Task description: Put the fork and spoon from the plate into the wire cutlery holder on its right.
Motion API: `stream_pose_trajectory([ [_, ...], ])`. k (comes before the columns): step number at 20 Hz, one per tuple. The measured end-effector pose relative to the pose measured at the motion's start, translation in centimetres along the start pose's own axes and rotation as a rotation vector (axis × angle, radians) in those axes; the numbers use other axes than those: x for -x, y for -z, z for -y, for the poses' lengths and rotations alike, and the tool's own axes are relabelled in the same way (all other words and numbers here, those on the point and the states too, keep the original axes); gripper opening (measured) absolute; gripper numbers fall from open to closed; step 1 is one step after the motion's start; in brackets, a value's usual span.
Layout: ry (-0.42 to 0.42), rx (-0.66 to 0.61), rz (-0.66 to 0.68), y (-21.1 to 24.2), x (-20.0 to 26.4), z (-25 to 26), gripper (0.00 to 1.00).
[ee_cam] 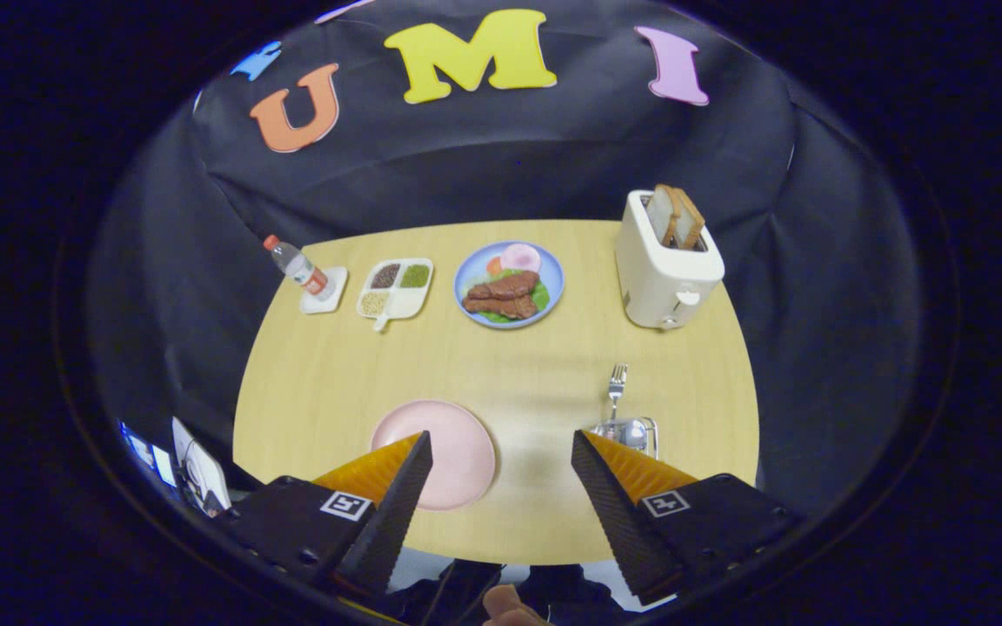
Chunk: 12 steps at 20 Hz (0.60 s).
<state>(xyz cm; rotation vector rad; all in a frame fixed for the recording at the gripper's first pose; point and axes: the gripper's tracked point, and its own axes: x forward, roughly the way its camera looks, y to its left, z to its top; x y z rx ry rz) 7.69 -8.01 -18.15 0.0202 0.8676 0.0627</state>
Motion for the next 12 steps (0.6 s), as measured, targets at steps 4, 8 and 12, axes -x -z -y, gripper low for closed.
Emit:
stream_pose_trajectory([
  [4,0.037,0.022,0.204,-2.2,3.0,-3.4,0.97],
  [8,0.089,0.043,0.419,-3.8,6.0,-6.6,0.97],
  [12,0.108,0.059,0.583,-4.5,8.4,-10.4,0.97],
])
